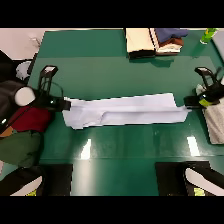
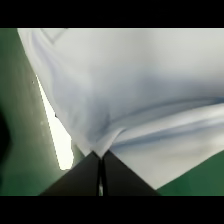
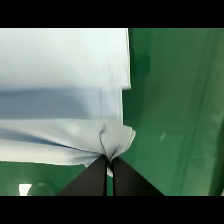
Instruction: Fold the shirts.
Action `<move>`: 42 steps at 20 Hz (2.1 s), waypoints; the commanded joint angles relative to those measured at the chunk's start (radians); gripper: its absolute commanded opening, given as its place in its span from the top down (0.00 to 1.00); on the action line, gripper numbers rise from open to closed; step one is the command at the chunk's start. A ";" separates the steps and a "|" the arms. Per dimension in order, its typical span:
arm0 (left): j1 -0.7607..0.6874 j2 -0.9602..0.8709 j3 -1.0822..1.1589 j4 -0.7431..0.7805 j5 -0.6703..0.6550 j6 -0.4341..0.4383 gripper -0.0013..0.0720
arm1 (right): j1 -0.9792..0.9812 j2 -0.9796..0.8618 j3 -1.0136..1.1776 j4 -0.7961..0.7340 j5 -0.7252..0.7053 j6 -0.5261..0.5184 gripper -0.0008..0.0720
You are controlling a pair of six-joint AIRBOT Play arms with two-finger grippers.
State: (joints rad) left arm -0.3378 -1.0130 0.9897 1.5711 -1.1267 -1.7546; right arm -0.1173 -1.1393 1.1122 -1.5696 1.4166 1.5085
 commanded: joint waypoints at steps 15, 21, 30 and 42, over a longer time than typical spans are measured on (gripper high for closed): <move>0.071 -0.278 0.135 -0.011 0.163 0.001 0.23 | -0.010 -0.489 0.449 0.163 -0.086 -0.032 0.40; 0.069 -0.277 0.186 -0.092 0.121 0.022 0.93 | -0.131 -0.418 0.281 0.185 -0.055 -0.060 0.17; 0.066 -0.278 0.185 -0.203 0.142 0.036 0.95 | -0.130 -0.418 0.080 0.255 -0.184 -0.078 0.18; -0.172 -0.382 0.192 -0.303 0.294 0.035 0.95 | -0.050 -0.259 0.067 0.261 -0.200 -0.097 0.97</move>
State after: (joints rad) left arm -0.4557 -1.3518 1.1767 1.3251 -0.8948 -1.7214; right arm -0.1745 -1.4681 1.1748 -1.3106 1.2026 1.4139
